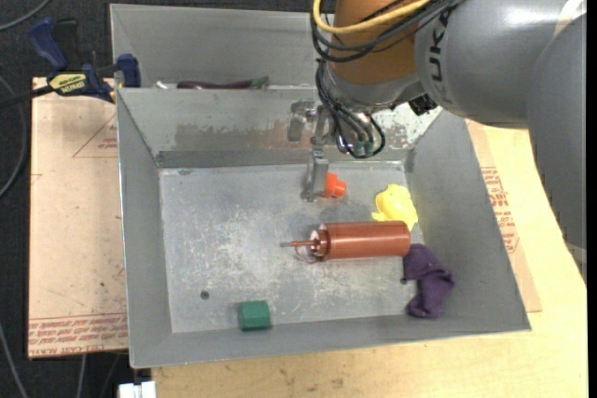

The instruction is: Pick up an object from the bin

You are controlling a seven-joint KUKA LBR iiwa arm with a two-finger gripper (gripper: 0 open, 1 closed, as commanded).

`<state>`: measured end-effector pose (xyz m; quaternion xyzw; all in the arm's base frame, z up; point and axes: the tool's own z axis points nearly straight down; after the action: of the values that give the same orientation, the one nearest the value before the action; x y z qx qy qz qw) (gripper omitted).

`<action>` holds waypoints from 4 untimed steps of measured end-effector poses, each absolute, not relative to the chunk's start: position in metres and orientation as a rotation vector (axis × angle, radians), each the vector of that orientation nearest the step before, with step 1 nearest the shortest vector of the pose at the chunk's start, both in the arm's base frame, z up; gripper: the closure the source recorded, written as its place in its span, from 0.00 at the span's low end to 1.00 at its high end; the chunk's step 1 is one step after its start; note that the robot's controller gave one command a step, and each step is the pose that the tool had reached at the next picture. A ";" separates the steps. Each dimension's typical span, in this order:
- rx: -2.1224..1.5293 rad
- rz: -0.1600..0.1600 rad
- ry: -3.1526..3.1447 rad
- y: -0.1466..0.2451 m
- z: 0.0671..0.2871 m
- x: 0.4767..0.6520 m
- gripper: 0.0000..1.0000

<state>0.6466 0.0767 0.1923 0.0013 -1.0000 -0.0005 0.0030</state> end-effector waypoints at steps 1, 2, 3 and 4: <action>0.003 -0.002 -3.144 0.076 0.198 0.648 0.00; 0.096 -0.006 -3.144 0.044 0.180 0.612 0.00; 0.209 0.002 -3.135 0.018 0.149 0.590 0.00; 0.167 -0.008 -3.140 0.005 0.137 0.574 0.00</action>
Offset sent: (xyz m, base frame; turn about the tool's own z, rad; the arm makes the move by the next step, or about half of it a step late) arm -0.0782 -0.0795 -0.0346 -0.1164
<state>0.5742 0.0048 0.1368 0.0531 -0.9986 -0.0025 -0.0013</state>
